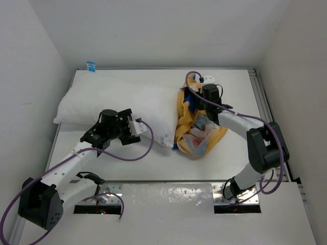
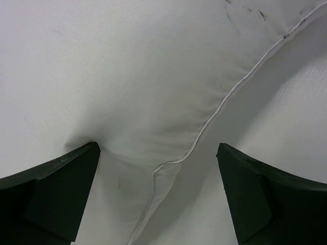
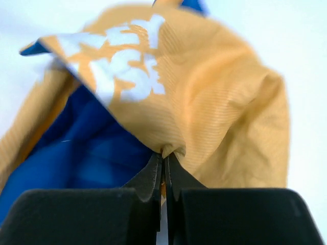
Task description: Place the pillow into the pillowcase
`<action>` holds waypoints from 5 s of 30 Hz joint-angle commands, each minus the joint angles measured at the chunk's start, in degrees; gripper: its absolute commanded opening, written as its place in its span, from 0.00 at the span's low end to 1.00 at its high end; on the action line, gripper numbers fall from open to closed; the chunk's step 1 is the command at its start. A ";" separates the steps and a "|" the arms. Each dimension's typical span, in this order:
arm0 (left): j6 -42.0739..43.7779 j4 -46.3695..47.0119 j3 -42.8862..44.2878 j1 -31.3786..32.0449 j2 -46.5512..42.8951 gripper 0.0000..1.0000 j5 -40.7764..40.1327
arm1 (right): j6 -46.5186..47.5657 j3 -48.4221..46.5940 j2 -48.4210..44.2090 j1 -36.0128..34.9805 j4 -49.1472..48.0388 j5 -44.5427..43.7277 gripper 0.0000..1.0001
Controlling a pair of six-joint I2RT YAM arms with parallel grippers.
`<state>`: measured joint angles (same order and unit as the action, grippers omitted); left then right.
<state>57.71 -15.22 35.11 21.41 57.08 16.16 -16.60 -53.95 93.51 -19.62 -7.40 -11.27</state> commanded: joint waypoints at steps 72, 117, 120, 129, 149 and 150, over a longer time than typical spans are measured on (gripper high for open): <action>-12.12 26.74 18.67 -0.41 21.47 1.00 1.15 | -13.37 19.22 -25.75 18.29 12.07 24.62 0.99; -22.02 18.03 19.21 12.25 5.06 0.00 24.17 | 13.37 -29.52 -36.76 21.29 8.97 3.07 0.00; -25.09 18.56 18.59 11.73 6.11 0.13 27.34 | 7.75 -35.66 -27.53 21.11 11.51 10.53 0.00; -24.76 10.04 14.90 8.21 4.62 0.78 28.05 | 1.84 -45.28 -0.72 7.76 18.12 11.53 0.17; -27.57 14.08 13.14 4.52 4.53 0.88 19.70 | 1.92 -23.14 -6.23 5.82 16.45 10.22 0.53; -27.48 14.08 13.05 4.52 4.71 0.88 19.70 | 1.75 -22.00 -8.68 6.08 16.63 10.04 0.35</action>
<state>30.55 -4.23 48.49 26.15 62.24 35.86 -14.83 -78.83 90.06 -14.15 16.12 0.49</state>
